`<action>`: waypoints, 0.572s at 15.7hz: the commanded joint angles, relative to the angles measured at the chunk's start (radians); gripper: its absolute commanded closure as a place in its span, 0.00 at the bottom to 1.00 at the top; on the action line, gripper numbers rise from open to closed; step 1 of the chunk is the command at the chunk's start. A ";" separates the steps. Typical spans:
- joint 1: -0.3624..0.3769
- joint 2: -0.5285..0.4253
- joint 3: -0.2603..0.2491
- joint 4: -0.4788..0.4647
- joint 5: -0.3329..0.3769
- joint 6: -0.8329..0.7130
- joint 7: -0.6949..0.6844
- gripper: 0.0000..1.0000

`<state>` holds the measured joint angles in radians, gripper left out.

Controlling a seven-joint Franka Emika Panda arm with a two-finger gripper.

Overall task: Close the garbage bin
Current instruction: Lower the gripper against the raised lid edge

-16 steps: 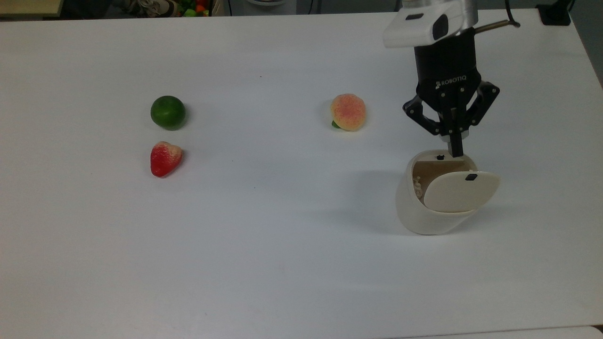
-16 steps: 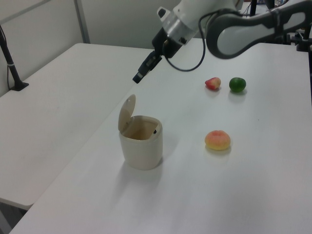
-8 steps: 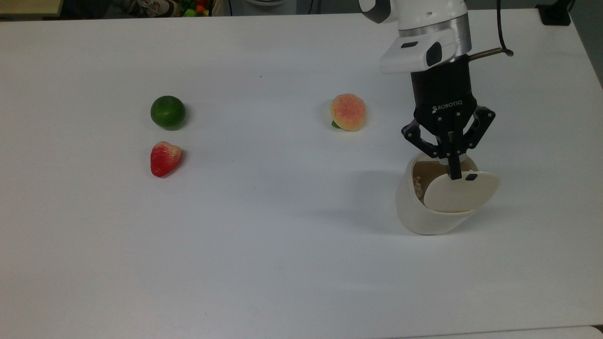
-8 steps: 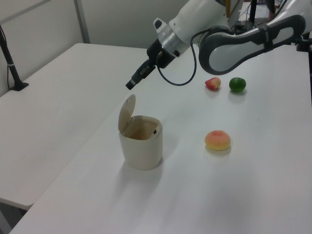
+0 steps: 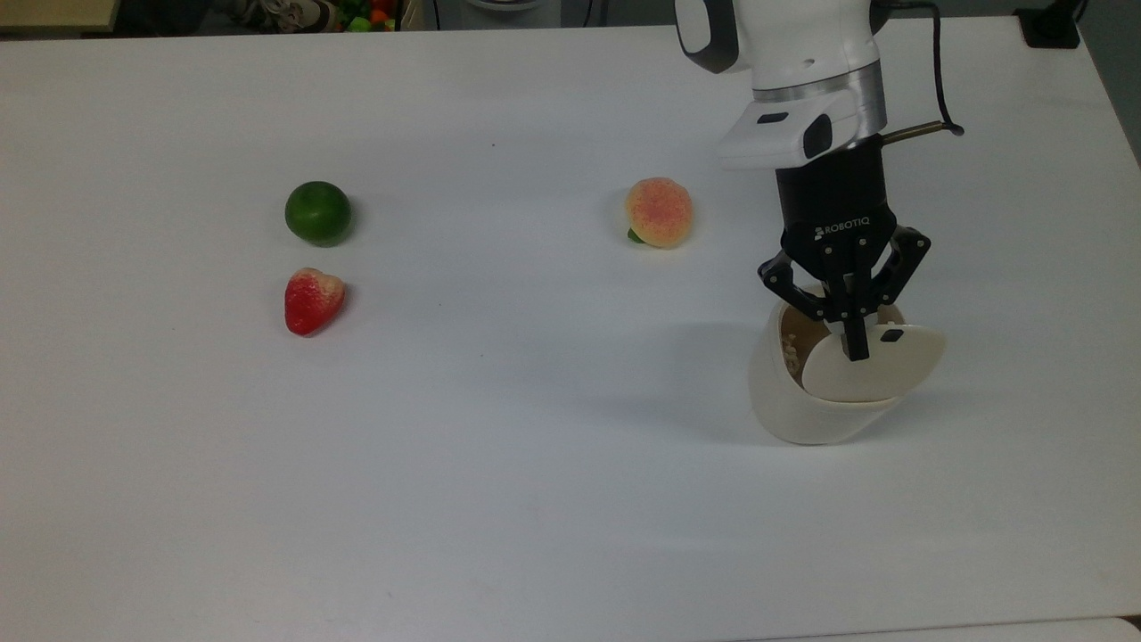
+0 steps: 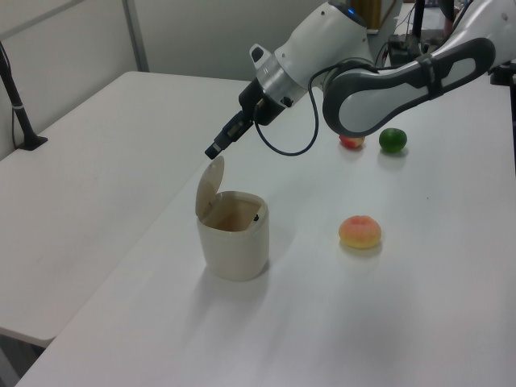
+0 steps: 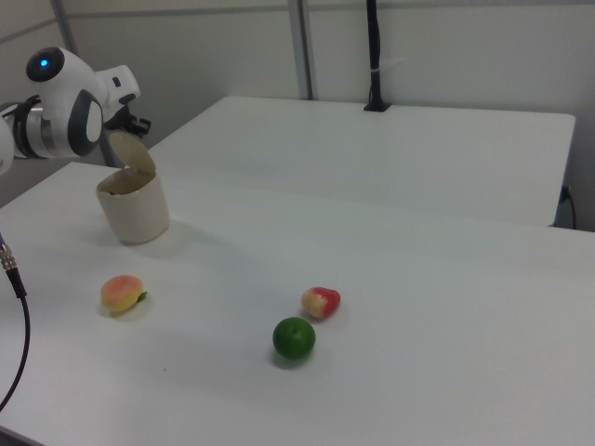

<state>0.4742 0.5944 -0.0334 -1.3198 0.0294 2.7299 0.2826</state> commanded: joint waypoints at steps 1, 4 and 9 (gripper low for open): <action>0.014 0.025 -0.017 0.024 -0.034 0.033 0.023 1.00; 0.014 0.027 -0.017 0.021 -0.039 0.033 0.023 1.00; 0.017 0.010 -0.016 0.011 -0.037 0.018 0.020 1.00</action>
<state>0.4746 0.6079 -0.0335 -1.3189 0.0094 2.7398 0.2826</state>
